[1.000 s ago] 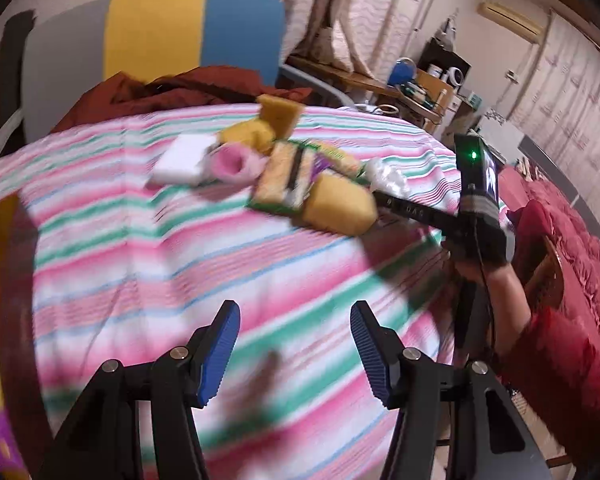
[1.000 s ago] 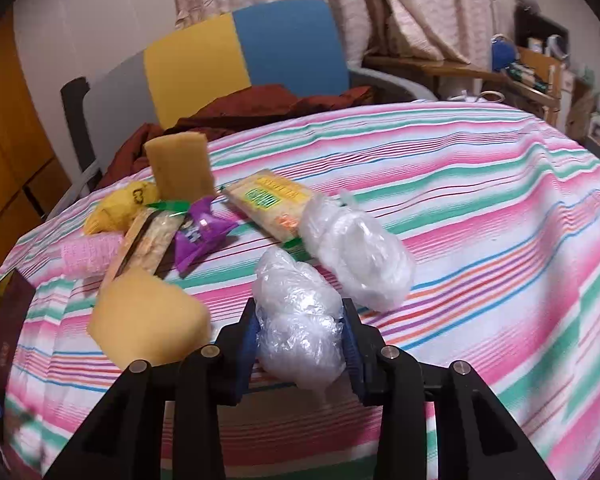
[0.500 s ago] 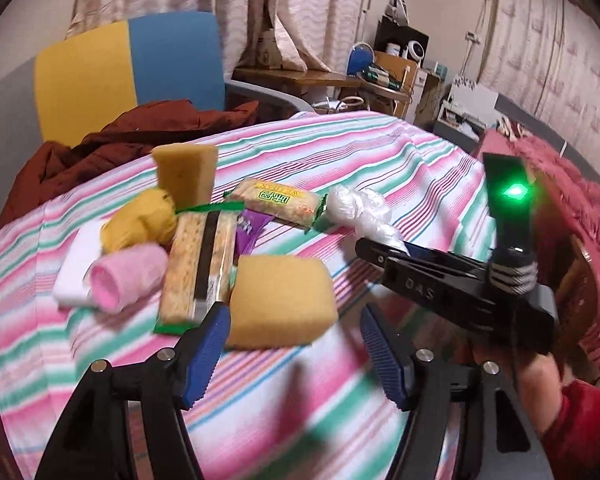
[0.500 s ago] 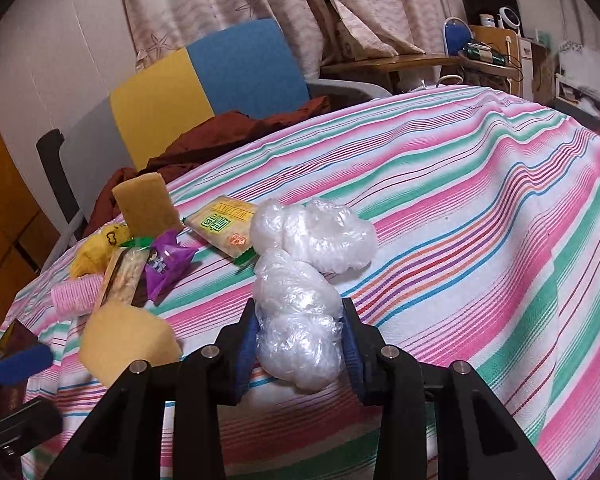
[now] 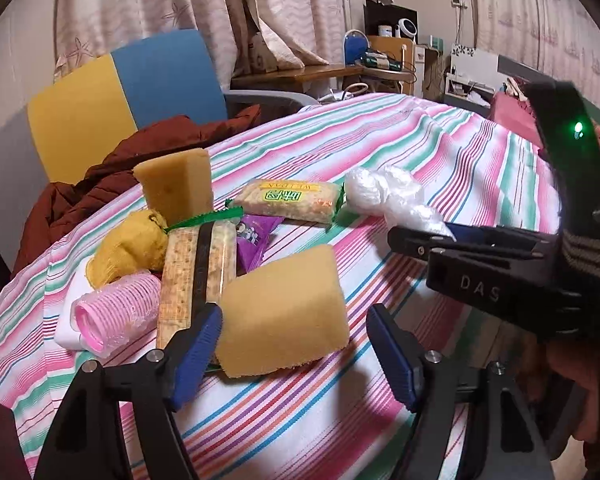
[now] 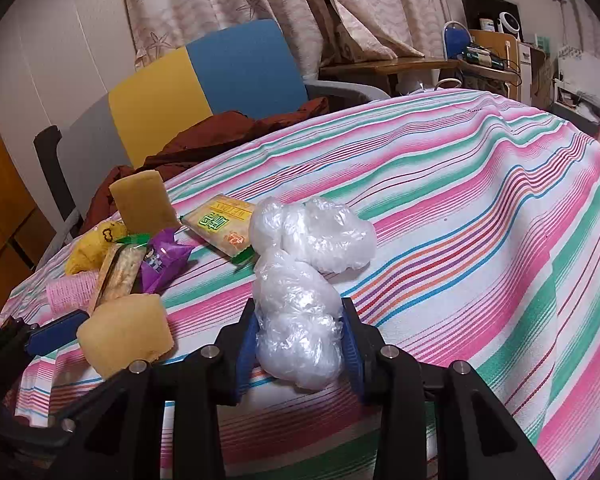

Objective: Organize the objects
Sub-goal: 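Grasp a yellow sponge with the left tool while the right holds the bundle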

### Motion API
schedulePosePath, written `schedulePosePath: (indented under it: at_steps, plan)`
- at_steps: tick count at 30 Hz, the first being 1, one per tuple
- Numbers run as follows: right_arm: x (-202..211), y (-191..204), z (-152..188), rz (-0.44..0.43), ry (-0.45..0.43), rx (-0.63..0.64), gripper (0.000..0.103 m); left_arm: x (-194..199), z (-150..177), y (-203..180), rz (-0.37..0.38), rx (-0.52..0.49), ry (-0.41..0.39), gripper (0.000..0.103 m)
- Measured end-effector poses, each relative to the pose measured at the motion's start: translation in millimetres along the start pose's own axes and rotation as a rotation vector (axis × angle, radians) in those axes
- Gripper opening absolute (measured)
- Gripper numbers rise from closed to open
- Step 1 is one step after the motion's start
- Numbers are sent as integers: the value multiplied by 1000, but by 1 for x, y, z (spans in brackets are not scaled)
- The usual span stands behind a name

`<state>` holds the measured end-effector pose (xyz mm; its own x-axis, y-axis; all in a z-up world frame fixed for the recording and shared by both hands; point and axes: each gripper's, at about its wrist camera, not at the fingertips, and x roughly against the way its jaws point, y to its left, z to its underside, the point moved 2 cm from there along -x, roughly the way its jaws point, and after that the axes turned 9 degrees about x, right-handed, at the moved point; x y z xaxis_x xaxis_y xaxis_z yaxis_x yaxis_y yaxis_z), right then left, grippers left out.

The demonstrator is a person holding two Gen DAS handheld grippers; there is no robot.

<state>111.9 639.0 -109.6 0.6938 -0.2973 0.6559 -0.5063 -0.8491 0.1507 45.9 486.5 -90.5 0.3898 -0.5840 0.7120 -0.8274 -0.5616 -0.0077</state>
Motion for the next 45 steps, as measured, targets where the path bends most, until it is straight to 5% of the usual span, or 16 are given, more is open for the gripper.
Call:
schedulePosePath:
  at_steps: [6, 11, 20, 28, 37, 42, 45]
  plan:
    - [1, 0, 0, 2, -1, 2, 39, 0, -1, 12, 39, 63, -12, 75]
    - [1, 0, 0, 4, 0, 3, 39, -5, 0, 19, 90, 105, -1, 64]
    - [2, -1, 0, 9, -5, 6, 39, 12, 10, 24, 71, 127, -61, 63]
    - [8, 3, -1, 32, -31, 34, 38, 45, 35, 24, 30, 111, -146, 63]
    - [18, 22, 4, 4, -35, 85, 38, 58, 80, 47, 74, 238, -99, 61]
    - [30, 41, 16, -54, -25, 89, 38, 75, 95, 26, 33, 95, -159, 61]
    - [36, 57, 22, -85, -25, 98, 38, 76, 96, 27, 54, 100, -159, 61]
